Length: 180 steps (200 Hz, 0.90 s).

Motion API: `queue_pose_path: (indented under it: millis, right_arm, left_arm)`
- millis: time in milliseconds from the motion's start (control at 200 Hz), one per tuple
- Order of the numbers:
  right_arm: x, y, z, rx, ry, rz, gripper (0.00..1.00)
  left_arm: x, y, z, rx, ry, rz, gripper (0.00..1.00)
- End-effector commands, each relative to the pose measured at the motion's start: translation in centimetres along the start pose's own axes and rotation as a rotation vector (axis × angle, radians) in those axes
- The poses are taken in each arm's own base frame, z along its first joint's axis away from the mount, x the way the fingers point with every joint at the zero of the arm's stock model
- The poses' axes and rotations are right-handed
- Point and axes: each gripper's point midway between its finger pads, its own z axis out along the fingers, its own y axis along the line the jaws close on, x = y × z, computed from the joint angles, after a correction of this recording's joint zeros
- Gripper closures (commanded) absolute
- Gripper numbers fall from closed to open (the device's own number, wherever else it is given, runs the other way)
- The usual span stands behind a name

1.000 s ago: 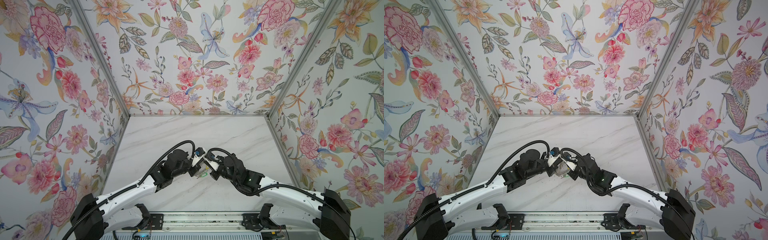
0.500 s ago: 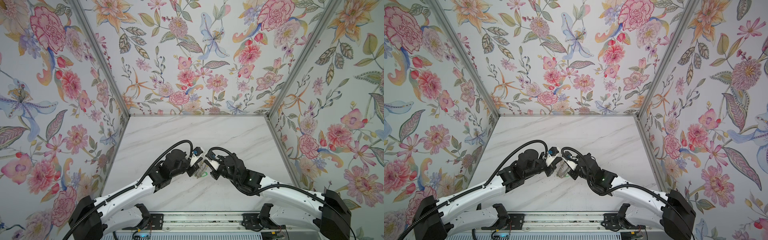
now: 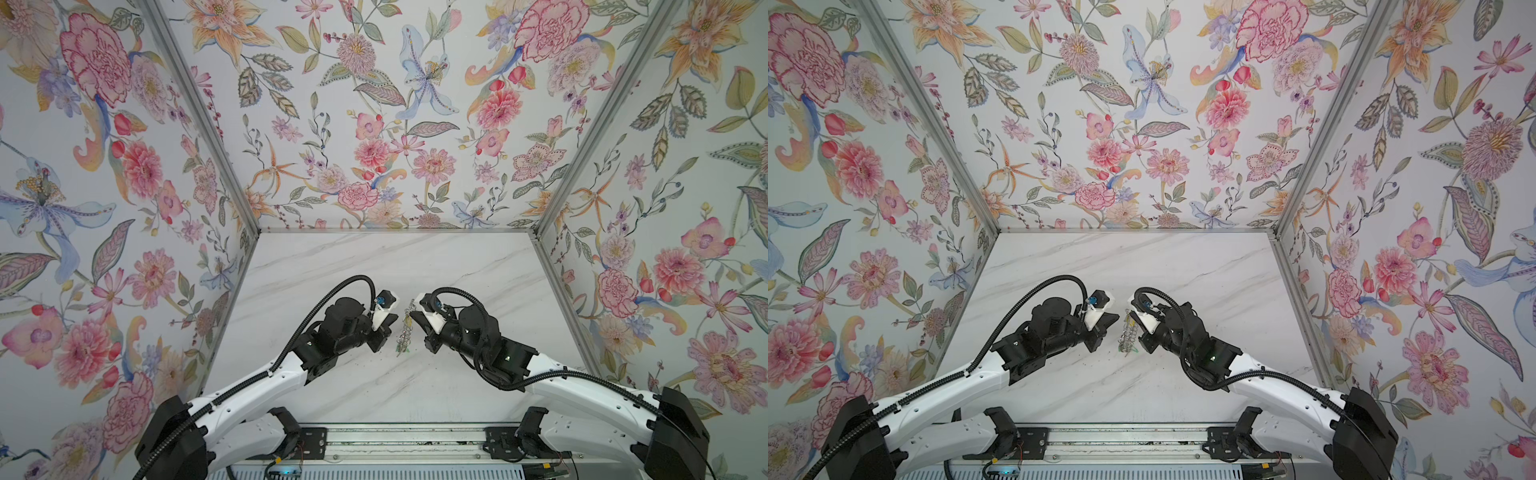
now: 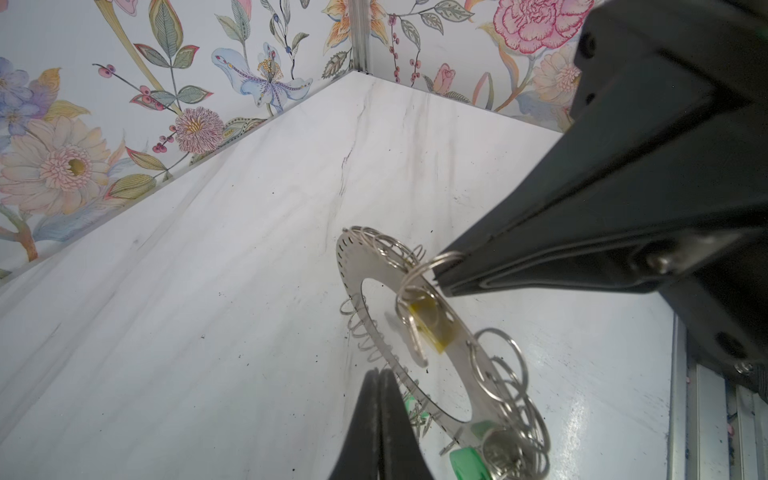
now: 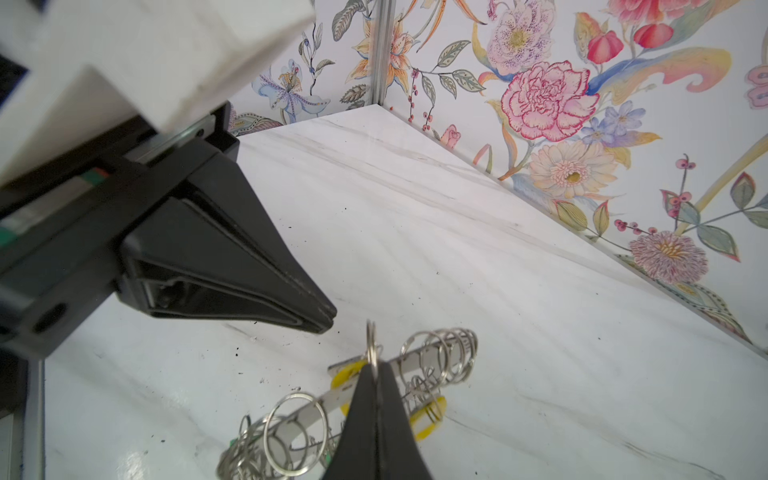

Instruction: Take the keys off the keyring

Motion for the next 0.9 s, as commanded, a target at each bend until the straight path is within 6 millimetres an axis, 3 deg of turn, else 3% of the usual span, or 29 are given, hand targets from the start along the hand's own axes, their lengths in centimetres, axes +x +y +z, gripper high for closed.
queue_pose_path:
  millis: [0, 155, 400, 420, 530, 896]
  right_arm:
    - [-2.3, 0.0, -0.7, -0.023, -0.096, 0.044, 1.0]
    - [-2.9, -0.5, -1.1, -0.077, -0.125, 0.11, 1.0]
    - [-4.9, -1.3, -2.0, -0.305, -0.171, 0.299, 1.0]
    - [-4.9, -2.3, -2.0, -0.3, -0.171, 0.321, 1.0]
    - [-6.0, -2.8, -2.3, -0.403, -0.195, 0.396, 1.0]
    - [-8.8, -2.4, -2.5, -0.668, -0.251, 0.529, 1.0]
  left_arm:
    - [-1.1, -0.3, -0.8, 0.031, -0.063, -0.045, 0.92]
    - [-2.1, -0.1, -1.3, 0.033, -0.112, -0.075, 0.86]
    - [-3.1, 0.2, -1.3, 0.048, -0.155, -0.104, 0.81]
    - [-3.2, 0.1, -1.2, 0.05, -0.156, -0.105, 0.81]
    - [-3.6, 0.3, -1.2, 0.047, -0.173, -0.11, 0.8]
    - [-4.9, 0.5, -1.8, 0.047, -0.22, -0.115, 0.78]
